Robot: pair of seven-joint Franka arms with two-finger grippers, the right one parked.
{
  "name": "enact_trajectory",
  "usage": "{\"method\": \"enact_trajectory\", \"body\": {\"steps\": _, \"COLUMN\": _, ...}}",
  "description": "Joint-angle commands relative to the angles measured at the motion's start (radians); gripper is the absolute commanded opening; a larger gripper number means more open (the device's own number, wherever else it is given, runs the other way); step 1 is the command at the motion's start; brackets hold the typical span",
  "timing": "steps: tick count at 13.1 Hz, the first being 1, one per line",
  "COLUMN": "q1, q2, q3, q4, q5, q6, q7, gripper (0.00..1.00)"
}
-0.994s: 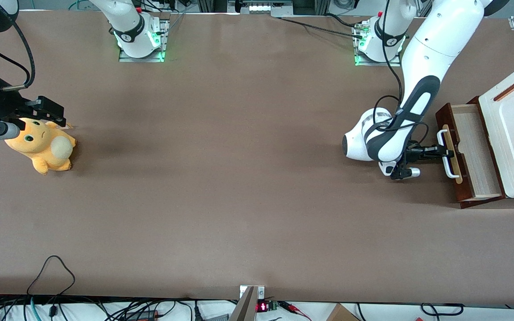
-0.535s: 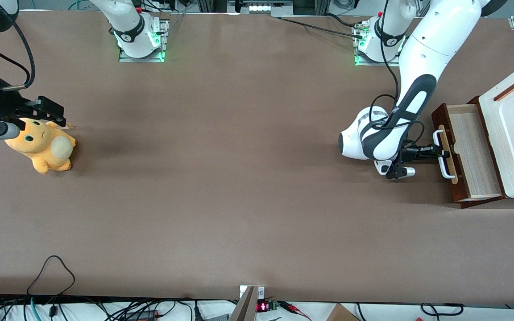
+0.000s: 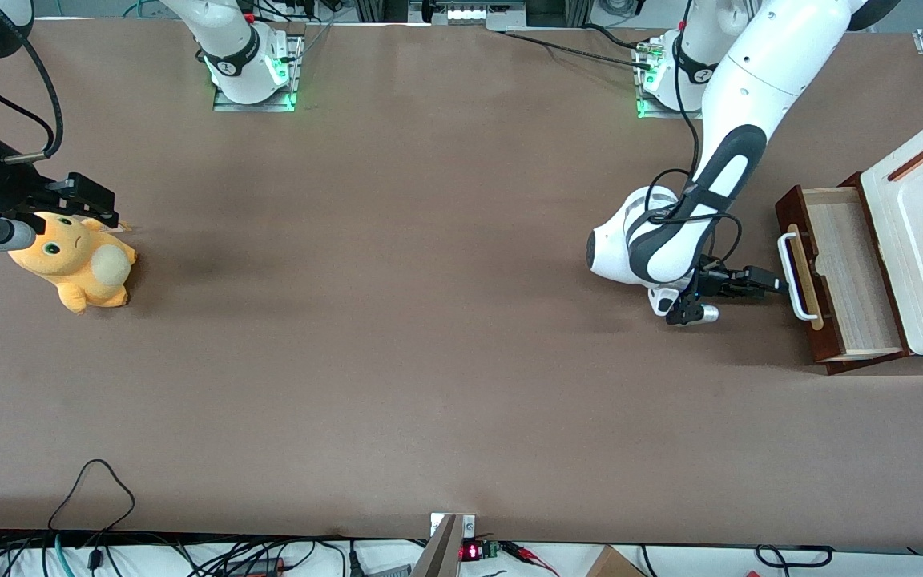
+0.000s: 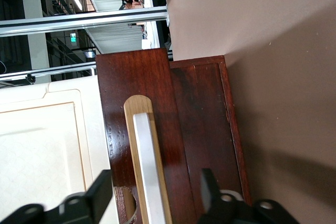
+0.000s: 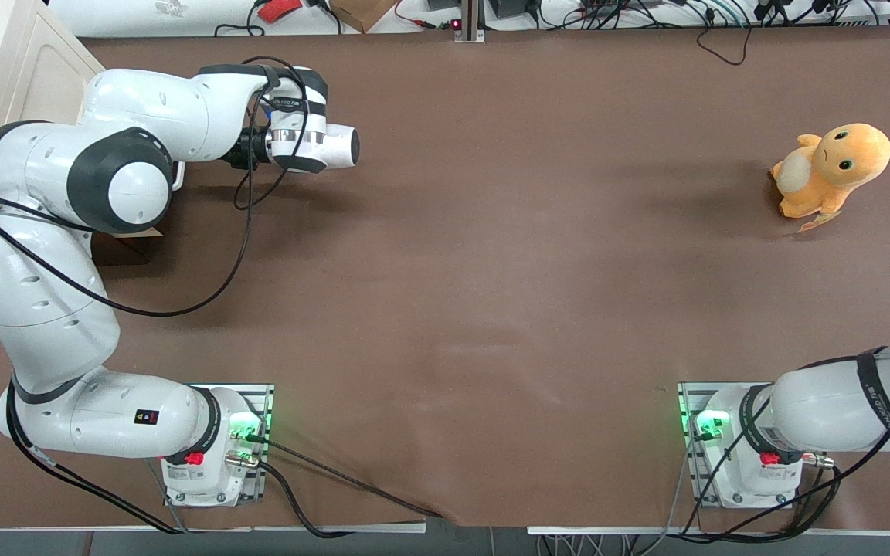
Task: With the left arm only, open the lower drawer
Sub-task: 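Pull the handle with the left gripper, sliding the drawer out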
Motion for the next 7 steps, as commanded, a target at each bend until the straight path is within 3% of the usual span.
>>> {"method": "enact_trajectory", "body": {"steps": 1, "q1": 0.008, "q2": -0.048, "q3": -0.021, "q4": 0.049, "q5": -0.098, "q6": 0.015, "q7": 0.030, "gripper": 1.00}}
{"method": "enact_trajectory", "body": {"steps": 5, "q1": 0.014, "q2": -0.131, "q3": -0.025, "q4": 0.138, "q5": -0.321, "q6": 0.093, "q7": 0.157, "gripper": 1.00}}
{"method": "enact_trajectory", "body": {"steps": 7, "q1": 0.033, "q2": -0.191, "q3": -0.015, "q4": 0.192, "q5": -0.486, "q6": 0.170, "q7": 0.222, "gripper": 1.00}}
